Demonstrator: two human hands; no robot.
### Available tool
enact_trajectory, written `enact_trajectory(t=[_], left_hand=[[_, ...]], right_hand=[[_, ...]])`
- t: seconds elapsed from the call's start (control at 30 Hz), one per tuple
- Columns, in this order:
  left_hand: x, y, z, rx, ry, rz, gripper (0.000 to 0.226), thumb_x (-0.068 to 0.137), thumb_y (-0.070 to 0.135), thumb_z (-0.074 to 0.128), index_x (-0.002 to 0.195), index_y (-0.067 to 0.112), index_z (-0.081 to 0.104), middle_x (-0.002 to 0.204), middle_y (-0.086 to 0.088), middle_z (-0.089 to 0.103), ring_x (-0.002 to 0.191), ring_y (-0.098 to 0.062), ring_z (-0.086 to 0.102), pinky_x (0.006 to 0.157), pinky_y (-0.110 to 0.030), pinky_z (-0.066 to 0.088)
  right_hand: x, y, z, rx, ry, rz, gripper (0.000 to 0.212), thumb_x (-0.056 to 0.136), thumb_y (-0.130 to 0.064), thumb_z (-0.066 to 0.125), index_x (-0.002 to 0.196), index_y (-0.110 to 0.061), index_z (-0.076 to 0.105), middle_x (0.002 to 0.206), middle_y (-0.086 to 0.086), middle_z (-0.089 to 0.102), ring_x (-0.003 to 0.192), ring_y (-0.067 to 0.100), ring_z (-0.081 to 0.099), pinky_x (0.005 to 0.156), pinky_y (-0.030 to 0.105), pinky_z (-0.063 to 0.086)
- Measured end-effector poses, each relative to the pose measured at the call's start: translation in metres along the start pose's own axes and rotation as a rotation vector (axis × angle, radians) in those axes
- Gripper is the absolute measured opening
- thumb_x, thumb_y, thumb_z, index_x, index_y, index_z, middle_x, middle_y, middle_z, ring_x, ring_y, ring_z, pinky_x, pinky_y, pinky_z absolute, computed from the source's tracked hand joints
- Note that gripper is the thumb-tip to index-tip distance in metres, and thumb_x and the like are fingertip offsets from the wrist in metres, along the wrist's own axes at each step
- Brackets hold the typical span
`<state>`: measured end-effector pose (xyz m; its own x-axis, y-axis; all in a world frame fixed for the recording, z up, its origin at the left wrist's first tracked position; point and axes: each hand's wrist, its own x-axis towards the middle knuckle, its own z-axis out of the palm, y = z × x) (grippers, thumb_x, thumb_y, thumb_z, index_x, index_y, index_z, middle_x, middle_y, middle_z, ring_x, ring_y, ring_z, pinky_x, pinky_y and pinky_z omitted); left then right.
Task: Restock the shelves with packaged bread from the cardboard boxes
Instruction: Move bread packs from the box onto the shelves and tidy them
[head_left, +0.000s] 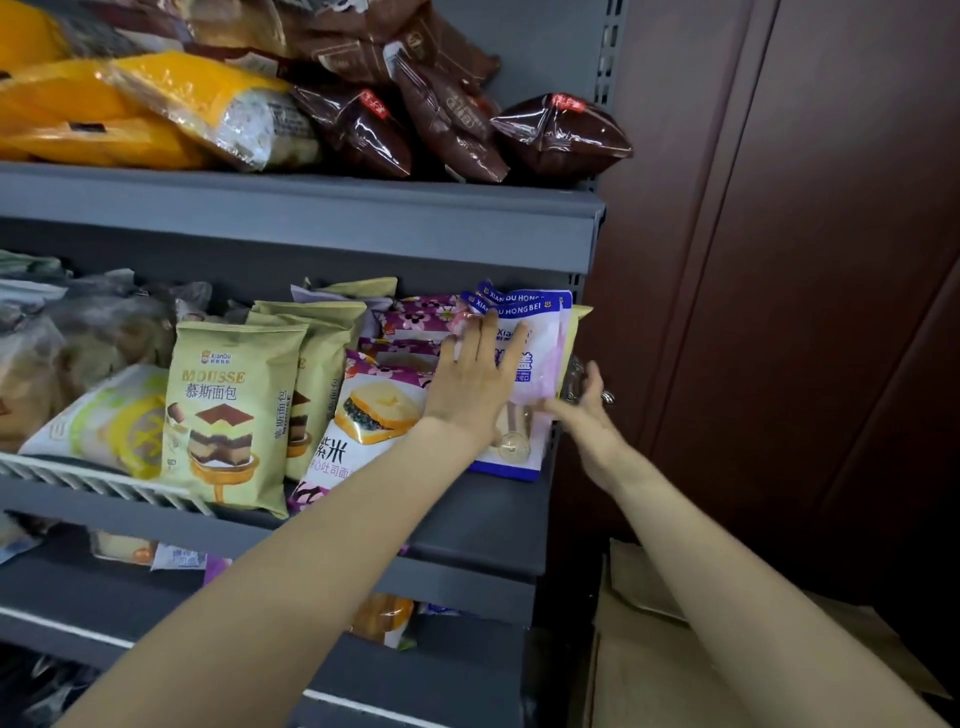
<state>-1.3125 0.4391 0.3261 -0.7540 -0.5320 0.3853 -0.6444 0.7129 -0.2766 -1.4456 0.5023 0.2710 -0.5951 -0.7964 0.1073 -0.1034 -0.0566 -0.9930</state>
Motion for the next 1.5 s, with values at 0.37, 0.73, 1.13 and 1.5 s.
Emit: enact_trajectory(t=[0.37,0.73,1.13,1.5], left_hand=[[0.018,-0.007,-0.003,-0.120,-0.072,0.018,0.129,0.059,0.052,0.082,0.150,0.023,-0.005,0.155,-0.019,0.006,0.145,-0.035,0.004,0.116,-0.046,0.016],[0.039,-0.025,-0.022,-0.102,-0.208,0.059,0.137,0.059,0.038,0.086,0.149,0.019,-0.015,0.158,-0.013,-0.011,0.147,-0.031,-0.004,0.118,-0.043,0.003],[-0.026,-0.056,-0.033,-0.487,0.107,-0.036,0.062,0.089,0.010,0.053,0.146,0.016,0.030,0.155,-0.001,0.023,0.143,-0.021,0.020,0.116,-0.031,0.021],[-0.103,-0.127,-0.023,-0.090,-0.331,0.086,0.113,0.069,0.043,0.077,0.151,0.012,0.005,0.160,-0.005,-0.002,0.147,-0.025,-0.007,0.119,-0.037,0.003]], right_hand=[[0.031,-0.037,0.007,0.101,-0.194,0.088,0.064,0.094,-0.064,0.016,0.118,-0.022,0.057,0.111,0.005,0.067,0.095,0.016,0.065,0.081,0.028,0.052],[0.018,-0.023,0.015,-0.379,0.003,-0.257,0.147,0.037,-0.033,0.089,0.149,-0.029,-0.007,0.144,0.006,0.032,0.132,0.023,0.041,0.104,0.049,0.043],[-0.038,-0.047,0.047,-1.200,0.341,-0.701,0.086,0.077,-0.007,0.072,0.148,-0.014,0.024,0.156,0.017,0.012,0.145,0.032,0.015,0.112,0.034,0.026],[-0.094,-0.050,0.136,-0.941,-0.307,-0.159,0.122,0.068,-0.039,0.082,0.148,-0.033,-0.010,0.151,0.024,0.001,0.140,0.040,0.020,0.109,0.042,0.032]])
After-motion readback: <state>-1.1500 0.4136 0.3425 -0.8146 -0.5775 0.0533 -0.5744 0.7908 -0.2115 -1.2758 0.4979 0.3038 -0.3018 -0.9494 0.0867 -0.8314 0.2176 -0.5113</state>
